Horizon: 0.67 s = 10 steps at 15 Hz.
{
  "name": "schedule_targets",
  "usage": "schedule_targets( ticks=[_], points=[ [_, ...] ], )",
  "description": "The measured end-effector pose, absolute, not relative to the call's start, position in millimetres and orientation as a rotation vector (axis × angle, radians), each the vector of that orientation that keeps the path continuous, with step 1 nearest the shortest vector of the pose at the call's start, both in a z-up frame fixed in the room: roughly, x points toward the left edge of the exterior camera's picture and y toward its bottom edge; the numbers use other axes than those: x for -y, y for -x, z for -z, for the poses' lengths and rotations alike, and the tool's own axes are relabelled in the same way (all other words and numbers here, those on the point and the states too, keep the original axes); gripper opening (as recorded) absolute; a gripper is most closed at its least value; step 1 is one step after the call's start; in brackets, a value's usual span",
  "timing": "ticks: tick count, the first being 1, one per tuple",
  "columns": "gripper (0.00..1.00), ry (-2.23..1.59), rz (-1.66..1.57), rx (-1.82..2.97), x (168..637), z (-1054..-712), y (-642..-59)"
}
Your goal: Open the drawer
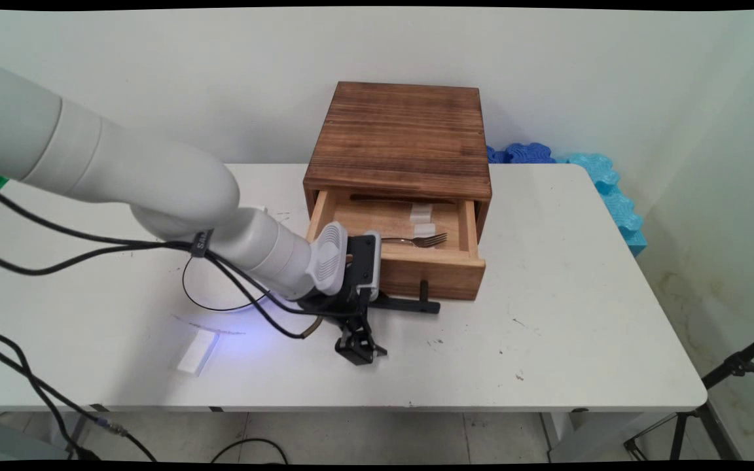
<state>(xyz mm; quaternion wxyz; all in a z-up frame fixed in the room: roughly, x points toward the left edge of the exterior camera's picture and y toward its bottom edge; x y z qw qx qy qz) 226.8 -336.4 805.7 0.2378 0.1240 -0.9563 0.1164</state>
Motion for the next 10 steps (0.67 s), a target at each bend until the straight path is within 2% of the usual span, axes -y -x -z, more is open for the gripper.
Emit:
schedule_targets(
  ticks=[10],
  points=[
    [1.0, -0.32, -0.272, 2.617, 290, -809, -225]
  ],
)
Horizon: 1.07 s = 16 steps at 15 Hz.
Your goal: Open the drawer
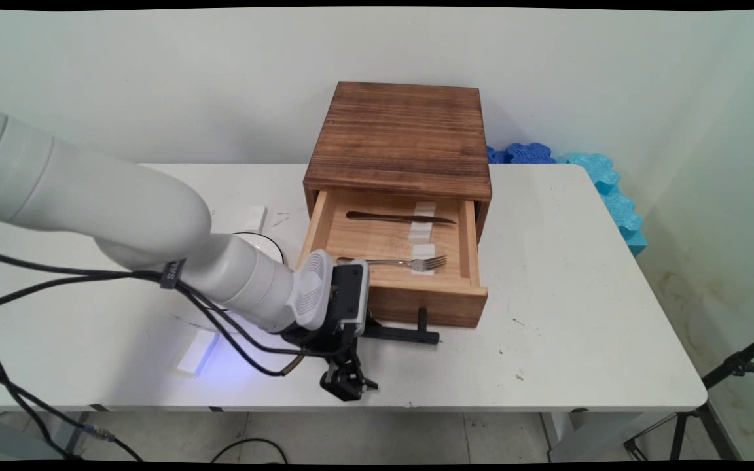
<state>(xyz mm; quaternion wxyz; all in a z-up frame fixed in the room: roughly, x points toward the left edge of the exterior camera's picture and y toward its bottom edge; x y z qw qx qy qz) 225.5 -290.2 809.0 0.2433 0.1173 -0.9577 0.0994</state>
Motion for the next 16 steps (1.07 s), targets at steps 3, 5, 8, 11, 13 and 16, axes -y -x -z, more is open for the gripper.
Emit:
schedule_targets(
  ticks=[3, 5, 8, 11, 13, 16],
  points=[
    [1.0, -0.313, -0.26, 2.613, 278, -810, -225],
    [1.0, -0.309, -0.253, 2.608, 270, -811, -224],
    [1.0, -0.301, -0.244, 2.596, 260, -813, -221],
    [1.0, -0.297, -0.236, 2.588, 251, -813, -220],
    [1.0, -0.296, -0.231, 2.585, 246, -813, -219],
    [1.0, -0.295, -0.223, 2.582, 239, -811, -218]
  ],
)
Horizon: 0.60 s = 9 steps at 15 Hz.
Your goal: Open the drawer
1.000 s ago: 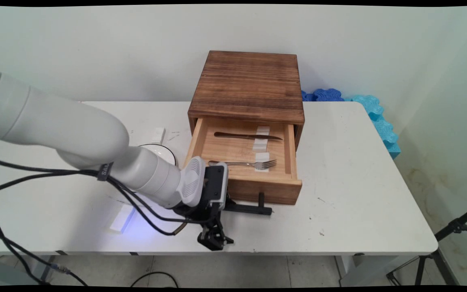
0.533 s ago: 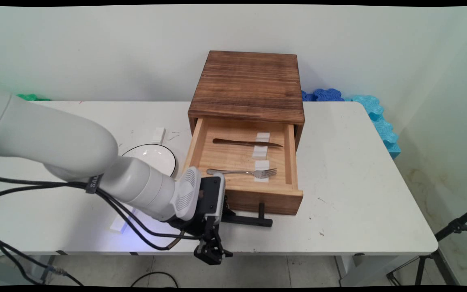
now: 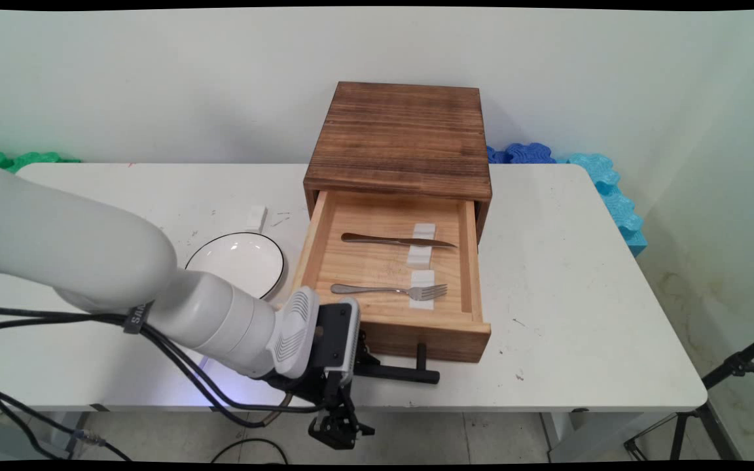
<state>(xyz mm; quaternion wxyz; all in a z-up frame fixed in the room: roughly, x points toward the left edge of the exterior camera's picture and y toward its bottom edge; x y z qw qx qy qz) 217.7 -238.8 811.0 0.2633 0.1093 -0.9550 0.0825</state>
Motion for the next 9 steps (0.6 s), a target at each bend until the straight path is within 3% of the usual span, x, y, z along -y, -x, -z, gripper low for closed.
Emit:
schedule_targets(
  ticks=[9],
  points=[
    [1.0, -0.291, -0.216, 2.57, 226, -810, -214]
  ],
)
